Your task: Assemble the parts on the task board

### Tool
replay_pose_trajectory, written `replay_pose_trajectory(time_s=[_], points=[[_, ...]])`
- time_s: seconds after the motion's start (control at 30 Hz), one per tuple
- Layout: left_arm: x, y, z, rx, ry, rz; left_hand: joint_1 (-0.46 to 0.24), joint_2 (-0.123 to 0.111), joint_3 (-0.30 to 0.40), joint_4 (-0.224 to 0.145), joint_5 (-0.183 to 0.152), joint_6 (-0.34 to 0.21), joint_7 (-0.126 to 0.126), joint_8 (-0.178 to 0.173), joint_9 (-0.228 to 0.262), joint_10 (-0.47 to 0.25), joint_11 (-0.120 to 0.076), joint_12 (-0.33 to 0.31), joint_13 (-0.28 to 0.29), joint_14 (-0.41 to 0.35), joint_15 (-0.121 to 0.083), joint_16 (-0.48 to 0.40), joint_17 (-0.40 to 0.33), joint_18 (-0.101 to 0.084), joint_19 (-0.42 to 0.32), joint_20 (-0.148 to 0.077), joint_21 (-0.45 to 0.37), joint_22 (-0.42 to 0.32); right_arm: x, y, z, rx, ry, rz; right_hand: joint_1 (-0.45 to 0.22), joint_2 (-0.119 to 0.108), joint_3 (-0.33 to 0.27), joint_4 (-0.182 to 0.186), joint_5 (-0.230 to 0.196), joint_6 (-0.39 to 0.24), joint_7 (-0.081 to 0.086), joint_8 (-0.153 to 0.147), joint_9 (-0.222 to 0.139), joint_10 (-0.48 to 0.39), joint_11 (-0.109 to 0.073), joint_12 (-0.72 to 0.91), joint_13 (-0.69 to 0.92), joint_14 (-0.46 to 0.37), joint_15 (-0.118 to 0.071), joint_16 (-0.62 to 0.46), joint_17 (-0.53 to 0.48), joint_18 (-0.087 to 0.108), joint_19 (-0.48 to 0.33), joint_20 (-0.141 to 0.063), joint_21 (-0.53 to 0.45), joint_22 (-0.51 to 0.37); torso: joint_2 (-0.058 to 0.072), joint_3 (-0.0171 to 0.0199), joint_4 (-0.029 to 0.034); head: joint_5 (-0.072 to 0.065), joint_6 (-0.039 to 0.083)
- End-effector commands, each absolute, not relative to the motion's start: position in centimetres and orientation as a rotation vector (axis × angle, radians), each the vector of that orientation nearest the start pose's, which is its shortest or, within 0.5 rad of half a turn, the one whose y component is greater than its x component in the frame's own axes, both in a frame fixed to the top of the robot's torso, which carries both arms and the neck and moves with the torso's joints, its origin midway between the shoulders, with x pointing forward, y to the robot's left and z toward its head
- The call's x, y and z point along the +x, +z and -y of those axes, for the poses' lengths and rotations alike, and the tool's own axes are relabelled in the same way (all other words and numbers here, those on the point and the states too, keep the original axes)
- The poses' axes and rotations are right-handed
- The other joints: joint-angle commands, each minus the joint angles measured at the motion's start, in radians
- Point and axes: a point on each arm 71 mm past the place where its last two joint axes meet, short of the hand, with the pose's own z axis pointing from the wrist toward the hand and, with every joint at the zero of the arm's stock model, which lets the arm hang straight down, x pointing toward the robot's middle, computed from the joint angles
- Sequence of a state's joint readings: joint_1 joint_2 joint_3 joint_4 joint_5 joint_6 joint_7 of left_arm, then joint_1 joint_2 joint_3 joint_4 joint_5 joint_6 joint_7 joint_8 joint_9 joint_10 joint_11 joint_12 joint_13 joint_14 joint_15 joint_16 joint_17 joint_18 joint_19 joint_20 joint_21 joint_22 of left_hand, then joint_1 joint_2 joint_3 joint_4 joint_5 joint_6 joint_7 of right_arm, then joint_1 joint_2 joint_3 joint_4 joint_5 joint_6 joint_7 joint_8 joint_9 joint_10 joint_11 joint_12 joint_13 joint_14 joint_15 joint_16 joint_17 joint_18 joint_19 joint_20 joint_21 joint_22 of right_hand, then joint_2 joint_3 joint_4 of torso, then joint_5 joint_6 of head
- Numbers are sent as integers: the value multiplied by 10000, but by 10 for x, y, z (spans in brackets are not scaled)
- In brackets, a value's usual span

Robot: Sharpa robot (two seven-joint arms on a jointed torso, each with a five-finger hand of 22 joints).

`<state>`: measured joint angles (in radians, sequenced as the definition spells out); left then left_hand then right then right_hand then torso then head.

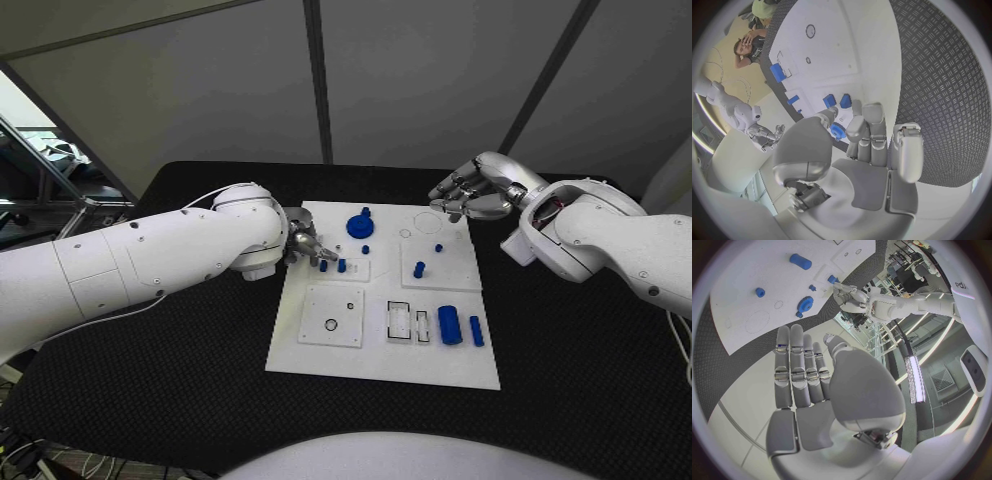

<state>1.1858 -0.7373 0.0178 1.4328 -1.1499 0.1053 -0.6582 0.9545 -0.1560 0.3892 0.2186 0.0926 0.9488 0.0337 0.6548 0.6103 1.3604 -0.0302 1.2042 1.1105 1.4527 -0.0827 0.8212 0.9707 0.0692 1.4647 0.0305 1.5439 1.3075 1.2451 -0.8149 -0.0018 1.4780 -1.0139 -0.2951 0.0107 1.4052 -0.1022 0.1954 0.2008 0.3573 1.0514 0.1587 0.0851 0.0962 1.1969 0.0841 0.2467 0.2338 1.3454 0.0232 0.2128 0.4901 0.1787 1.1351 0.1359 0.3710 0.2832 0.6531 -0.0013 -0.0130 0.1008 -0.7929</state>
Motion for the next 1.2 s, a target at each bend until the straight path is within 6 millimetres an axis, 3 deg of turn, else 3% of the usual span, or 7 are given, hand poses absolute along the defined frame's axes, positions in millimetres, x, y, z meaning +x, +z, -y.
replay_pose_trajectory(time_s=[0.03, 0.33, 0.4, 0.47, 0.63, 0.87, 1.2], points=[[500, -214, -199, -2801, -2720, -22309, 17, 93, -256, 96, 21, -60, 3, 53, 18, -61, -29, -51, -42, 35, -37, -22, 10, -609, 920, -75, -21, 2387, 506, -151, 198, 1903, 9414, -16713, 14, 18, 56, 5, 65, 30, 45, -47, 7, 32, 21, -31, -16, 60, 15, -29, 14, 36, 51, -19, -69, -9, 2, 0, -9, 10, -2], [507, -192, -200, -3748, -3960, -20919, 409, 274, -696, 442, 65, -473, 144, -70, -37, -773, 88, -953, -1061, 12, 42, -82, -29, -371, 490, -23, -907, 1667, 508, -152, 201, 1938, 9306, -16696, 12, 18, 56, 6, 67, 29, 45, -47, 7, 32, 21, -31, -17, 60, 15, -31, 15, 36, 52, -19, -71, -10, 7, 10, -13, -19, -1], [508, -188, -199, -3999, -4483, -20579, 762, 349, -814, 612, 66, -882, 367, -325, -208, -2109, 292, -2629, -2832, -157, 203, -435, -276, 83, -465, 105, -2858, 138, 508, -152, 201, 1949, 9292, -16687, 12, 18, 56, 6, 67, 29, 45, -47, 7, 32, 21, -31, -17, 60, 15, -31, 15, 36, 52, -19, -71, -10, 8, 13, -7, -48, 17], [508, -185, -197, -4097, -4934, -20297, 1270, 403, -841, 627, 81, -1452, 715, -799, -569, -3449, 632, -3949, -3921, -534, 507, -694, -397, 863, -2524, 336, -6962, -2952, 508, -152, 202, 1966, 9276, -16668, 11, 20, 58, 7, 71, 28, 45, -48, 7, 32, 21, -31, -20, 61, 15, -34, 16, 36, 54, -18, -74, -12, 12, 5, 0, -67, 19], [509, -178, -181, -3452, -6715, -19208, 3621, 104, -202, -444, 61, -1876, 1269, -1616, -1435, -4923, 1145, -5141, -4869, -2486, 1009, -1838, -1140, 1051, -3919, 785, -9641, -4800, 508, -151, 202, 1990, 9260, -16625, 41, 18, 73, -15, 85, 24, 41, -50, 6, 26, 16, -35, -28, 59, 13, -47, 19, 37, 58, -21, -84, -17, 3, 16, -9, -106, 59], [507, -174, -154, -810, -8604, -17063, 4986, -420, 635, -1348, 25, -1254, 1296, -2611, -2775, -4897, 1369, -6737, -6859, -3541, 1130, -1240, -1288, 1102, -4173, 969, -9887, -4849, 507, -151, 200, 1965, 9300, -16659, 58, 20, 83, -26, 90, 23, 40, -51, 6, 24, 14, -37, -32, 59, 11, -54, 21, 38, 61, -22, -89, -20, 30, -6, -24, -201, 163], [513, -195, -134, 1699, -8018, -16891, 4574, -667, 442, -1362, 5, -734, 1123, -3472, -3808, -4640, 1233, -7742, -8351, -1243, 972, 1904, -105, 777, -1870, 802, -6987, -2833, 506, -151, 195, 1895, 9405, -16698, 81, 26, 97, -42, 96, 24, 39, -51, 7, 23, 13, -38, -37, 59, 9, -63, 24, 38, 65, -25, -95, -23, 28, 4, -41, -214, 208]])
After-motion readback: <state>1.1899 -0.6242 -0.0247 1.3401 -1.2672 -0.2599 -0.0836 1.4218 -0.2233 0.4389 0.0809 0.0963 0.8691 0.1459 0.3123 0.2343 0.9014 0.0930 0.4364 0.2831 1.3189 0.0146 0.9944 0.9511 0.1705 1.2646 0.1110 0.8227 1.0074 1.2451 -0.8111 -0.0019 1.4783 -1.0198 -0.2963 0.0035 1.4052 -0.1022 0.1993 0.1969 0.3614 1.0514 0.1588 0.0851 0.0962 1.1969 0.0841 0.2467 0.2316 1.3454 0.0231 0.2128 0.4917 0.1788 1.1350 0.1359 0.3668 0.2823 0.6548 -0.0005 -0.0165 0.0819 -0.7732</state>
